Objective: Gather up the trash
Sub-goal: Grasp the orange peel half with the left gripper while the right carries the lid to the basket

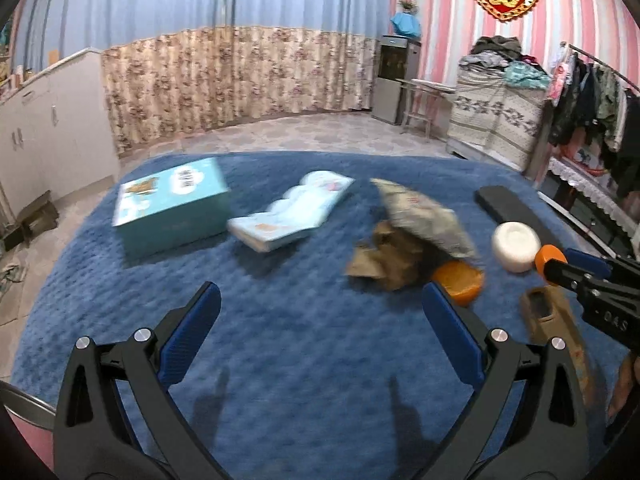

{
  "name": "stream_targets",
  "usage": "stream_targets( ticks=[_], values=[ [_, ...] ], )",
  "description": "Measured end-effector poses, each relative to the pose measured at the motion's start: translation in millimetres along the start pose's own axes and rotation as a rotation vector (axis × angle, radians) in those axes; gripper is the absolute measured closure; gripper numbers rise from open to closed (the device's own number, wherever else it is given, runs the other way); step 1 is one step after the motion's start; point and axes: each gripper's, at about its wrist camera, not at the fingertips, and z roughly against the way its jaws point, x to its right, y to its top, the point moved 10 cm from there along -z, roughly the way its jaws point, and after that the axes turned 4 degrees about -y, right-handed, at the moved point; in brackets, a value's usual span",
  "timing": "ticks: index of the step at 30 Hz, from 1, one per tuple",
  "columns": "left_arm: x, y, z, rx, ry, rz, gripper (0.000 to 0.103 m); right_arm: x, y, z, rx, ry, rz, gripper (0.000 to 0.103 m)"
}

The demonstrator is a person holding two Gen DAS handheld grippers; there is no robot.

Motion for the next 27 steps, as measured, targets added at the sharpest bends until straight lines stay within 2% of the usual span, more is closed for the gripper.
stream_targets(
  ticks=[5, 8, 11, 14, 16, 18, 20, 21, 24, 27],
  values=[
    [46, -6, -16, -0.059, -0.071, -0.003, 0.006, 45, -17, 31, 0.013, -0.061, -0.044, 0.064],
    [69, -9, -27, -0.08, -0.064, -0.041, 0.007, 76, -34, 46, -0.003, -0.102, -0.074, 0.064],
    [83, -16, -41, -0.13, -0.074, -0.051, 0.021, 103, -50, 59, -0.006, -0.129, -0.116, 0.064],
    [88, -19, -56, -0.168, -0.063, -0.056, 0.023, 130, -64, 77, 0.006, -0.165, -0.162, 0.064],
    [90, -23, -67, -0.203, -0.063, -0.053, 0.028, 142, -72, 87, 0.015, -0.183, -0.187, 0.064],
    [90, -27, -74, -0.23, -0.068, -0.053, 0.042, 157, -80, 97, 0.02, -0.206, -0.212, 0.064],
    [90, -25, -73, -0.219, -0.069, -0.055, 0.049, 168, -88, 103, 0.02, -0.225, -0.235, 0.064],
    [91, -24, -70, -0.208, -0.08, -0.058, 0.06, 175, -92, 105, 0.022, -0.233, -0.25, 0.064],
    [96, -22, -59, -0.183, -0.085, -0.091, 0.065, 195, -102, 112, 0.035, -0.25, -0.303, 0.064],
    [104, -23, -44, -0.161, -0.088, -0.127, 0.065, 207, -106, 119, 0.046, -0.276, -0.322, 0.064]
  ],
)
